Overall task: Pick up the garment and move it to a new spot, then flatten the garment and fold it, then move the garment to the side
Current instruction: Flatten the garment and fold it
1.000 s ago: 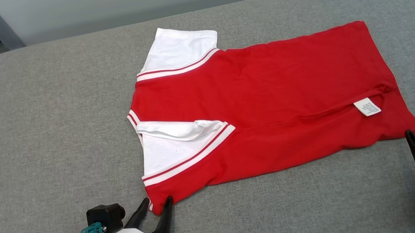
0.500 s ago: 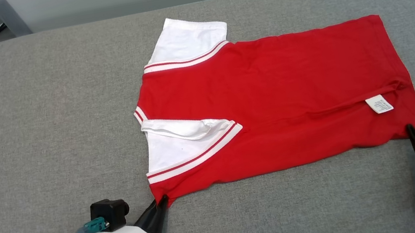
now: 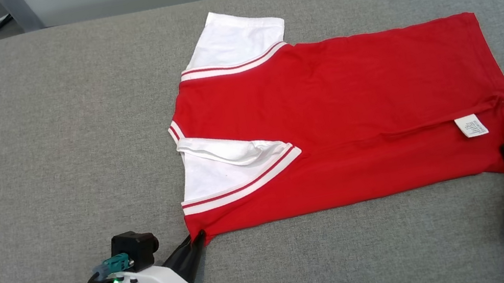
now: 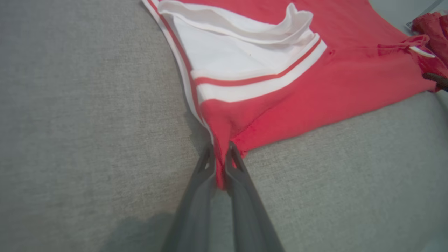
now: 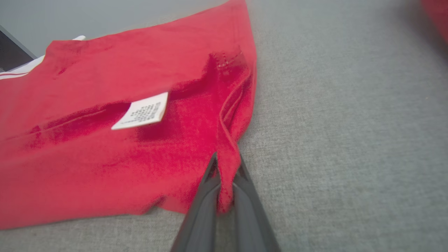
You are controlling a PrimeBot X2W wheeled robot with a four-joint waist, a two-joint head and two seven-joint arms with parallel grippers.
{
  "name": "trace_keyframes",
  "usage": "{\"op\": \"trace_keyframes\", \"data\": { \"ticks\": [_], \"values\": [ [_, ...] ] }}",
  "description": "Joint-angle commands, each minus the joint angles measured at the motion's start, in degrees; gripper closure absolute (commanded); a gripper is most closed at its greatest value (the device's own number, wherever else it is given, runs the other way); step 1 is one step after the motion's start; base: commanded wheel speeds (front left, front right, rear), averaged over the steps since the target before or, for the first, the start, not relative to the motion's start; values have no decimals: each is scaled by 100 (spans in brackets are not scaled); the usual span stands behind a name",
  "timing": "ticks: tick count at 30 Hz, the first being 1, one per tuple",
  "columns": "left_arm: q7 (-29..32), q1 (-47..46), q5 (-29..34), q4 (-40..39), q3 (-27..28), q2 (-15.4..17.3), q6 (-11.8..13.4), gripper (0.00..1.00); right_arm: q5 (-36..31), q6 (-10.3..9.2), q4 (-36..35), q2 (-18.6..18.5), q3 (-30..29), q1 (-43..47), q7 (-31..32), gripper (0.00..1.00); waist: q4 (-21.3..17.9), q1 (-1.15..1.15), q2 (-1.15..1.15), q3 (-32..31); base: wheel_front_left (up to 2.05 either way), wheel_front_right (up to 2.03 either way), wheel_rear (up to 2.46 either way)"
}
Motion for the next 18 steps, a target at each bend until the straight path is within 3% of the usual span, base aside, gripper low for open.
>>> {"op": "trace_keyframes", "data": {
  "ticks": [1,18],
  "values": [
    [39,-171,-10,-193,182,236,55,100,87,18,-54,-169,186,84,-18,100,-4,0,0,-38,0,0,0],
    [1070,859,-236,-2077,255,1263,748,100,855,18,-1288,-977,343,1307,676,100,-166,0,0,-260,0,0,0]
  ]
}}
